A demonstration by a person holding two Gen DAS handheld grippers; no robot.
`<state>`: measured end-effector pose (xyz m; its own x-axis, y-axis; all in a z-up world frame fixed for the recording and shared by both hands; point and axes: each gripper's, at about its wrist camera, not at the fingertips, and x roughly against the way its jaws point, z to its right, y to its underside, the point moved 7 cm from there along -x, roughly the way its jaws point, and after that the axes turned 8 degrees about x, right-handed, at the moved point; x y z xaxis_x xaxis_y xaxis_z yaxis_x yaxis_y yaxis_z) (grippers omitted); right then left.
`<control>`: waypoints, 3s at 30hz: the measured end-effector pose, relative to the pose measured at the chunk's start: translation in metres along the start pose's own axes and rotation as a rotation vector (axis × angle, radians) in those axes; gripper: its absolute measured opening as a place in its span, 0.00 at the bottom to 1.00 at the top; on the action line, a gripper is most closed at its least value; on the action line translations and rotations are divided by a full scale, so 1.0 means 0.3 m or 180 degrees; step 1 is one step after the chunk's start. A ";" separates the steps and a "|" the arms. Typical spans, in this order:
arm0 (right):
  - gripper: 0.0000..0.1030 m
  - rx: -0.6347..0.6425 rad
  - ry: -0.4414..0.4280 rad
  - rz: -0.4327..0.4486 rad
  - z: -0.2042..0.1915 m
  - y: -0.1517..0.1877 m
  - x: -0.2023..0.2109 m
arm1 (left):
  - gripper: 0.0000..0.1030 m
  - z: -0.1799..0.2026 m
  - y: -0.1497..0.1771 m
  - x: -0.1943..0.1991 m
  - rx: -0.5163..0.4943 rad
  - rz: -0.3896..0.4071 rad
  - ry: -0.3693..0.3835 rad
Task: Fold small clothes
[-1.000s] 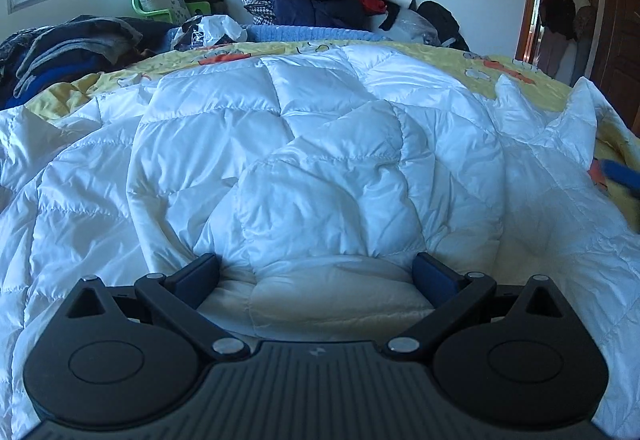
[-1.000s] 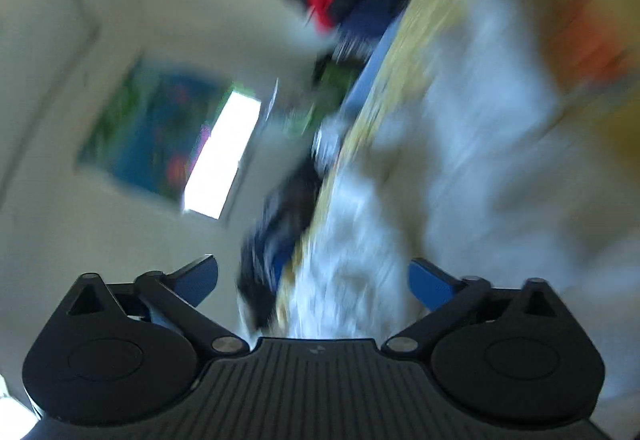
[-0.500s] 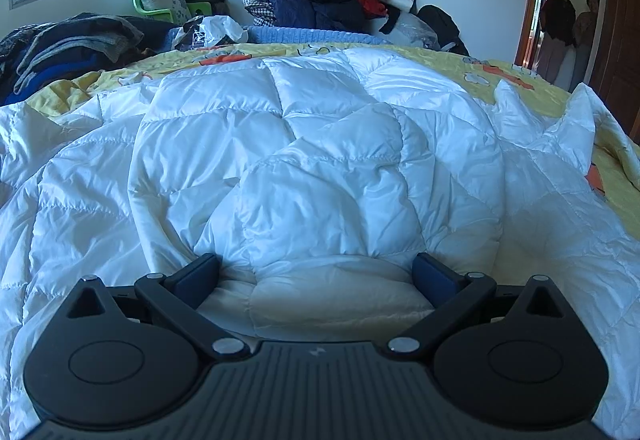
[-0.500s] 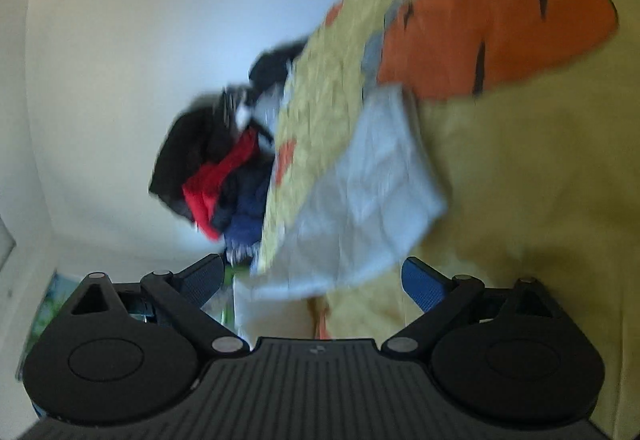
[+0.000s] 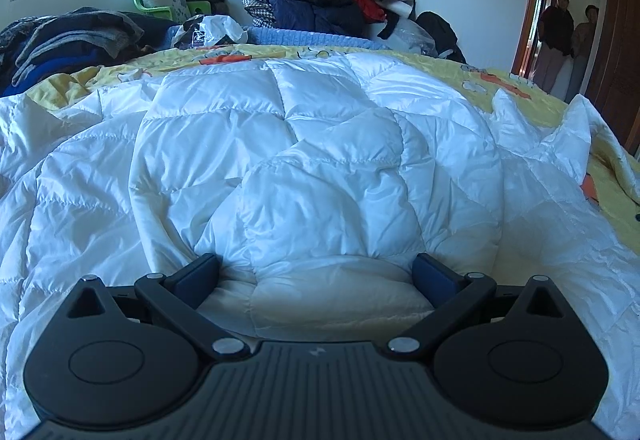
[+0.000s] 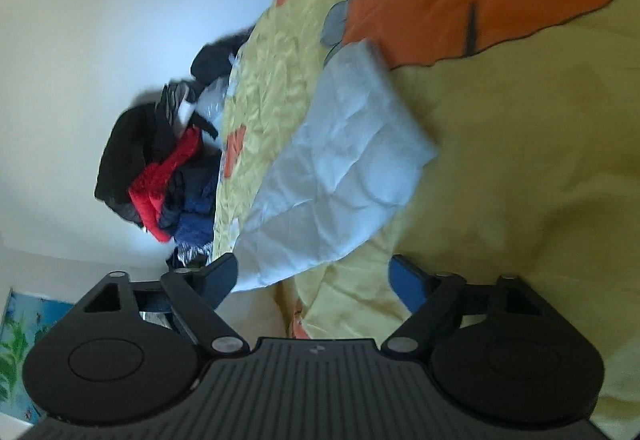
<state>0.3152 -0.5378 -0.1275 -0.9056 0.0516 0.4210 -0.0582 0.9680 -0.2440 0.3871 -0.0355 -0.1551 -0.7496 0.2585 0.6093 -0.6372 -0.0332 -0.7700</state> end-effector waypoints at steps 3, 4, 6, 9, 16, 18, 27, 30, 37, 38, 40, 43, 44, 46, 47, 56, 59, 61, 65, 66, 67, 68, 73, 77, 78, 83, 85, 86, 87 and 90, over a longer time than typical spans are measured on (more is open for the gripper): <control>0.82 0.0125 0.0075 0.0173 -0.024 -0.043 -0.033 | 1.00 -0.002 0.000 0.001 0.0022 0.0009 0.0015; 0.75 0.0160 0.0123 0.0293 -0.024 -0.070 -0.046 | 1.00 -0.002 0.000 0.001 0.0026 0.0012 0.0016; 0.60 0.0108 0.0209 0.0440 -0.003 -0.107 -0.037 | 1.00 -0.002 0.001 0.001 0.0028 0.0014 0.0017; 0.19 -0.0051 0.0304 0.0497 0.043 -0.129 -0.059 | 1.00 -0.003 0.001 0.002 0.0033 0.0015 0.0023; 0.10 0.0861 0.0316 0.0748 -0.056 -0.205 -0.048 | 1.00 -0.003 -0.003 0.014 0.0091 0.0053 0.0069; 0.10 0.1231 0.0110 0.0752 -0.190 -0.205 -0.025 | 1.00 -0.009 -0.014 0.043 0.0141 0.0089 0.0064; 0.10 0.3609 -0.1138 0.0488 -0.883 0.272 0.029 | 1.00 -0.147 -0.201 0.354 0.1183 0.0665 0.0638; 0.10 0.4092 -0.1627 0.0183 -1.010 0.533 0.026 | 1.00 -0.246 -0.259 0.412 0.1787 0.0711 0.1092; 0.09 0.4578 -0.2004 -0.0871 -0.854 1.112 -0.052 | 1.00 -0.345 -0.210 0.415 0.2561 0.0359 0.1804; 0.09 0.4684 -0.1961 -0.0995 -0.798 1.176 -0.069 | 1.00 -0.335 -0.194 0.388 0.2619 0.0185 0.1856; 0.09 0.4964 -0.1871 -0.1081 -0.721 1.269 -0.068 | 1.00 -0.313 -0.161 0.322 0.2646 -0.0144 0.1791; 0.09 0.5253 -0.1877 -0.1064 -0.671 1.341 -0.040 | 1.00 -0.299 -0.120 0.233 0.2674 -0.0413 0.1449; 0.09 0.5376 -0.1872 -0.1052 -0.664 1.366 -0.016 | 1.00 -0.290 -0.120 0.215 0.2682 -0.0457 0.1473; 0.14 0.5808 -0.1763 -0.0991 -0.646 1.428 0.000 | 1.00 -0.271 -0.140 0.203 0.2652 -0.0419 0.1587; 0.18 0.5902 -0.1751 -0.0998 -0.637 1.448 0.003 | 1.00 -0.265 -0.153 0.198 0.2598 -0.0368 0.1599; 0.34 0.5782 -0.1909 -0.1261 -0.566 1.449 0.103 | 1.00 -0.273 -0.133 0.087 0.2648 -0.0457 0.1266; 0.48 0.5662 -0.1941 -0.1304 -0.563 1.401 0.116 | 1.00 -0.286 -0.123 0.092 0.2594 -0.0445 0.1084; 0.59 0.5482 -0.1967 -0.1289 -0.568 1.346 0.129 | 0.96 -0.275 -0.118 0.086 0.2528 -0.0489 0.1031; 0.67 0.5105 -0.1915 -0.1120 -0.604 1.211 0.122 | 0.46 -0.280 -0.123 0.085 0.2413 -0.0509 0.0883; 0.70 0.4997 -0.1893 -0.1075 -0.615 1.174 0.114 | 0.31 -0.288 -0.116 0.075 0.2375 -0.0577 0.0753; 0.72 0.4874 -0.1836 -0.1048 -0.629 1.135 0.082 | 0.26 -0.294 -0.105 0.063 0.2348 -0.0657 0.0654; 0.72 0.4732 -0.1755 -0.1030 -0.644 1.093 0.051 | 0.17 -0.293 -0.094 0.056 0.2295 -0.0706 0.0636; 0.78 0.4166 -0.1236 -0.0994 -0.686 0.904 -0.152 | 0.08 -0.269 -0.133 0.094 0.1948 -0.0662 0.0573; 0.78 0.4187 -0.0831 -0.1105 -0.650 0.804 -0.242 | 0.07 -0.320 -0.250 0.210 0.1817 -0.0429 0.0608; 0.78 0.4225 -0.0853 -0.1094 -0.641 0.788 -0.234 | 0.07 -0.344 -0.266 0.237 0.1783 -0.0424 0.0588; 0.83 0.4375 -0.0849 -0.0979 -0.577 0.726 -0.193 | 0.07 -0.474 -0.164 0.209 0.1787 -0.0794 0.0198; 0.82 0.4337 -0.0758 -0.0893 -0.564 0.710 -0.197 | 0.07 -0.506 -0.097 0.155 0.1878 -0.0986 0.0087; 0.82 0.4359 -0.0785 -0.0871 -0.572 0.713 -0.186 | 0.07 -0.509 -0.074 0.139 0.1912 -0.1013 0.0109; 0.82 0.4416 -0.0866 -0.0877 -0.584 0.735 -0.178 | 0.07 -0.508 -0.063 0.131 0.1926 -0.1006 0.0108; 0.85 0.4636 -0.1131 -0.1036 -0.612 0.838 -0.162 | 0.07 -0.493 -0.062 0.122 0.1828 -0.0991 0.0068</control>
<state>0.4216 -0.2519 -0.0488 -0.8105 -0.3727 0.4518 -0.4239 -0.1589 -0.8917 0.3980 0.1174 -0.1467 -0.5147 0.3582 0.7790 -0.8225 -0.4627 -0.3307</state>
